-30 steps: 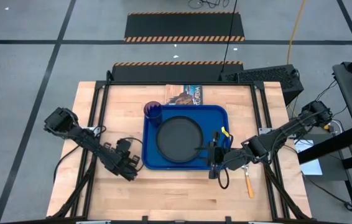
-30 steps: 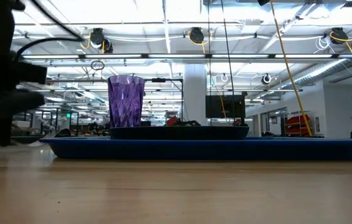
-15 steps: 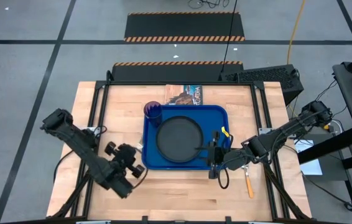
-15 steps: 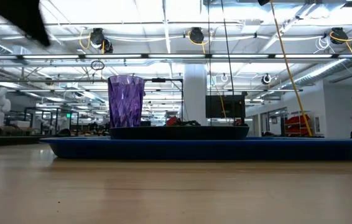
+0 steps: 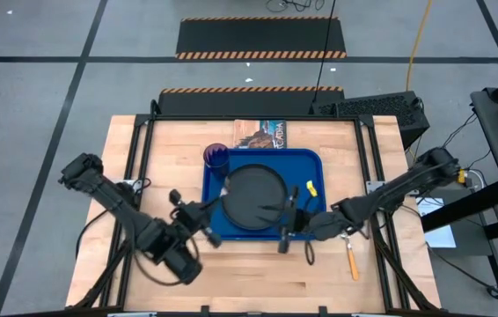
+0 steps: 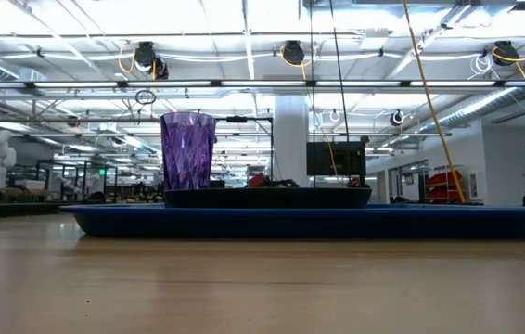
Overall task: Pick and place plate/cup/fork/spoon on tray
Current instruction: Put the orange fork on the blue serving tray to the right of the black black plate
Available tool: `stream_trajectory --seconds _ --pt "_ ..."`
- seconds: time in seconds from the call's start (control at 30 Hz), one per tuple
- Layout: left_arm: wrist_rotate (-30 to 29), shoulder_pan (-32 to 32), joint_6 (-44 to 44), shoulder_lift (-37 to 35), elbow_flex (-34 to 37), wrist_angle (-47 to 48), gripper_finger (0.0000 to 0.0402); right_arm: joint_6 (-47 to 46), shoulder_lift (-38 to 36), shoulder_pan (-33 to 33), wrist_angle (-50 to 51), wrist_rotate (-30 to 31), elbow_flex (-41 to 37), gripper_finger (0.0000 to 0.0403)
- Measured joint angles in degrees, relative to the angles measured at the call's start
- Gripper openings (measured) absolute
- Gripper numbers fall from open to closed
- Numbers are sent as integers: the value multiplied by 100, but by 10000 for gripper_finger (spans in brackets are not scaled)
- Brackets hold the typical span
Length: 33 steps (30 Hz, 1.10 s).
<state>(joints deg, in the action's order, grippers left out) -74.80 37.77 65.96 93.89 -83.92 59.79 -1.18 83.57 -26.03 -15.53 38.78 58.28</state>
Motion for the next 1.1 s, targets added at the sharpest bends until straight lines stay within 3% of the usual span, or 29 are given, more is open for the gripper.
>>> stream_trajectory --seconds 0.17,0.43,0.77,0.93,1.1 --pt "20 -491 -1733 176 0 -1723 11 225 595 237 -995 14 0 116" --pt "214 -571 -4328 466 2 -4281 11 163 1021 511 -1371 -440 -2 142" --pt "327 -470 -4785 529 -2 -4812 12 41 1302 609 -2242 -1674 -2 222" --pt "377 -436 -4787 529 -2 -4813 11 88 1301 573 -2619 -1817 -2 235" --pt "806 -475 -4788 529 -2 -4934 14 18 1297 567 -2717 -1837 -2 233"
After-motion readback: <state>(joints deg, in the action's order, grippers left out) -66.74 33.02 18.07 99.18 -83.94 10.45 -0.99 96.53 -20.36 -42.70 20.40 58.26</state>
